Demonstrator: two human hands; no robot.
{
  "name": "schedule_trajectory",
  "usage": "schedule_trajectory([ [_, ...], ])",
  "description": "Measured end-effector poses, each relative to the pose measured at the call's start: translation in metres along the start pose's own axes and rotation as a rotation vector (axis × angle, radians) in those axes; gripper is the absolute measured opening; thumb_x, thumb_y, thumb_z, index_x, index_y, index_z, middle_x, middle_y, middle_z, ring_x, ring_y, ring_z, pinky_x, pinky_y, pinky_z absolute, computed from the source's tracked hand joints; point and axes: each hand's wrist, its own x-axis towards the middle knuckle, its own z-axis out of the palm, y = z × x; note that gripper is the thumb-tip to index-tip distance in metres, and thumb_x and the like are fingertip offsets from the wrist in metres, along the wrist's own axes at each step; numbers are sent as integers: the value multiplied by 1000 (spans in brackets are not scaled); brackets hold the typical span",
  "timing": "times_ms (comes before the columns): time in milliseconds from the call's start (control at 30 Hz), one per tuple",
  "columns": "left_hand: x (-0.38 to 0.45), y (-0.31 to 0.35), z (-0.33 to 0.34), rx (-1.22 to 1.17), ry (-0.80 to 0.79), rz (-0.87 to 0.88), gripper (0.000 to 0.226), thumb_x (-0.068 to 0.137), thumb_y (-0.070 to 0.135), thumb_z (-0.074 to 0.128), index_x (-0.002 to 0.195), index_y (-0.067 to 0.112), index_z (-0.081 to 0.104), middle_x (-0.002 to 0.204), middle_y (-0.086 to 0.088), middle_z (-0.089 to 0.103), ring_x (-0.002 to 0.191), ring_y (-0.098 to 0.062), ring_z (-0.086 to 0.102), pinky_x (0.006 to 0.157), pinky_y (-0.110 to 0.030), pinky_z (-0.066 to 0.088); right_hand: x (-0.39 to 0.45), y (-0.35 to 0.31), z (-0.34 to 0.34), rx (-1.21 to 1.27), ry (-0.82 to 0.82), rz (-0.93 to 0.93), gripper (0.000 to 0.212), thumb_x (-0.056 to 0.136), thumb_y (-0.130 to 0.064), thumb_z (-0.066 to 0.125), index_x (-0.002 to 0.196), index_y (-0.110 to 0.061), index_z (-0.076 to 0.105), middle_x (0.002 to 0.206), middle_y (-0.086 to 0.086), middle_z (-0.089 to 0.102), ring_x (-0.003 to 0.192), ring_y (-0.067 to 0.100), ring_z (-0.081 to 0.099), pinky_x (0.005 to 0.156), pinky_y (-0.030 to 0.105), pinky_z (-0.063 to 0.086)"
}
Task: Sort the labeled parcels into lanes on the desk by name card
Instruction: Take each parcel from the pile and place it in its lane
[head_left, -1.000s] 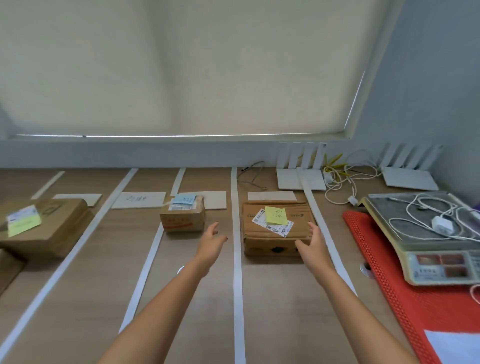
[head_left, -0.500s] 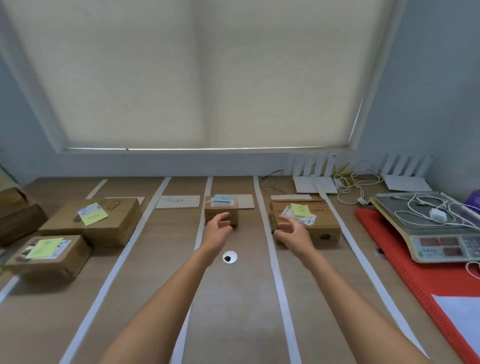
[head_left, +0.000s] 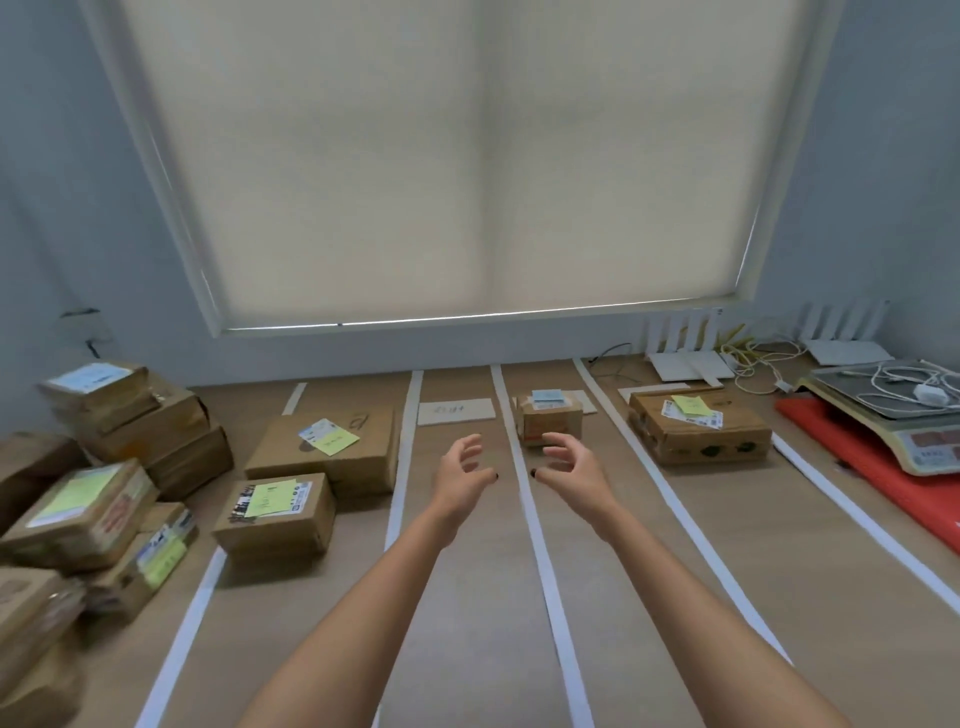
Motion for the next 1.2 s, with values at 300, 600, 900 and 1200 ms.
schedule_trajectory([
  [300, -22, -28, -82, -50, 10, -23, 69, 81, -3, 64, 142, 18, 37, 142, -5, 44, 132, -22, 40, 96, -31, 43, -18, -29, 87, -74, -120, 6, 58, 82, -8, 66, 136, -17, 45, 130, 8, 51, 116, 19, 48, 90, 29, 45],
  [600, -15, -62, -162, -25, 37, -65, 70, 79, 2, 68, 139, 22, 38, 140, -4, 45, 131, -23, 40, 94, -30, 43, -5, -52, 191, -125, -252, -36, 60, 79, -12, 71, 133, -19, 45, 126, 2, 50, 116, 19, 48, 89, 29, 48],
  [900, 6, -100, -297, -16, 30, -48, 63, 80, 1, 64, 136, 19, 41, 135, -7, 48, 120, -21, 47, 87, -25, 47, 2, -94, 313, -81, -278, -33, 53, 77, 1, 68, 126, -6, 49, 100, 2, 59, 90, 13, 61, 67, 17, 51],
  [1200, 12, -121, -473, 64, 70, -6, 60, 83, 6, 62, 138, 19, 41, 137, -6, 47, 121, -20, 47, 87, -27, 47, -10, -160, 456, 10, -168, 22, 54, 85, -5, 63, 134, -16, 44, 124, 7, 54, 106, 19, 56, 75, 21, 49],
])
